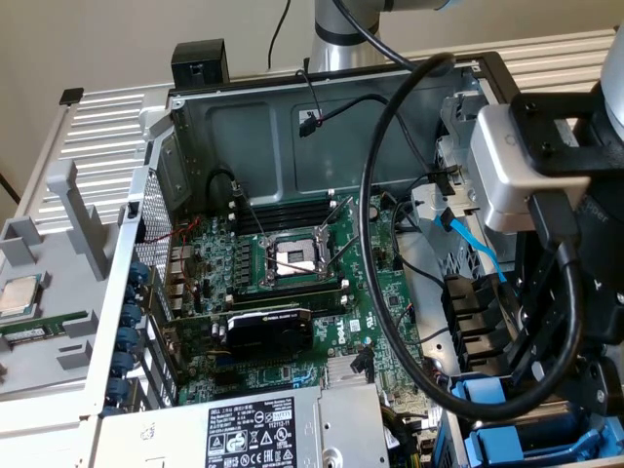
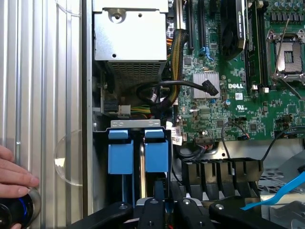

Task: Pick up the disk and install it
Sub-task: 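Insert the second disk wire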

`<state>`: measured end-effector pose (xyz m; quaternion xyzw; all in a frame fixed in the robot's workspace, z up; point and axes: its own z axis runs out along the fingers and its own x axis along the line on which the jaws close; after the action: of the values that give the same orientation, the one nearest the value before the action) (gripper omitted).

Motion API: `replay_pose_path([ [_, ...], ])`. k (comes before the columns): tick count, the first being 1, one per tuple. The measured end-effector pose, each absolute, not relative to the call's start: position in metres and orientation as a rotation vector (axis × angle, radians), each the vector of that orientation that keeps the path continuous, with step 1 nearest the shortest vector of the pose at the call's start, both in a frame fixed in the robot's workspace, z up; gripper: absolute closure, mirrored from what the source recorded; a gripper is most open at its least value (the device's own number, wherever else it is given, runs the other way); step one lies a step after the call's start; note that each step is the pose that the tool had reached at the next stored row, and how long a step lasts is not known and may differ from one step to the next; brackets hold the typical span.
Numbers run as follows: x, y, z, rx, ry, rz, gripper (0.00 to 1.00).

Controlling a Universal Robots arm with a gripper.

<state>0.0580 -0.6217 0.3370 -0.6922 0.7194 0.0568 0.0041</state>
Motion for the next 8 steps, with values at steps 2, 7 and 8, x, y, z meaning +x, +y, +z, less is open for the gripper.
replay_pose_path([
  [2, 0.0580, -0.6217, 0.3368, -2.169, 2.255, 0.178, 0.84],
  [7, 0.0580, -0.6217, 0.3365, -2.169, 2.255, 0.177, 0.84],
  [8, 0.0580, -0.6217, 0.3365, -2.169, 2.255, 0.177, 0.84],
])
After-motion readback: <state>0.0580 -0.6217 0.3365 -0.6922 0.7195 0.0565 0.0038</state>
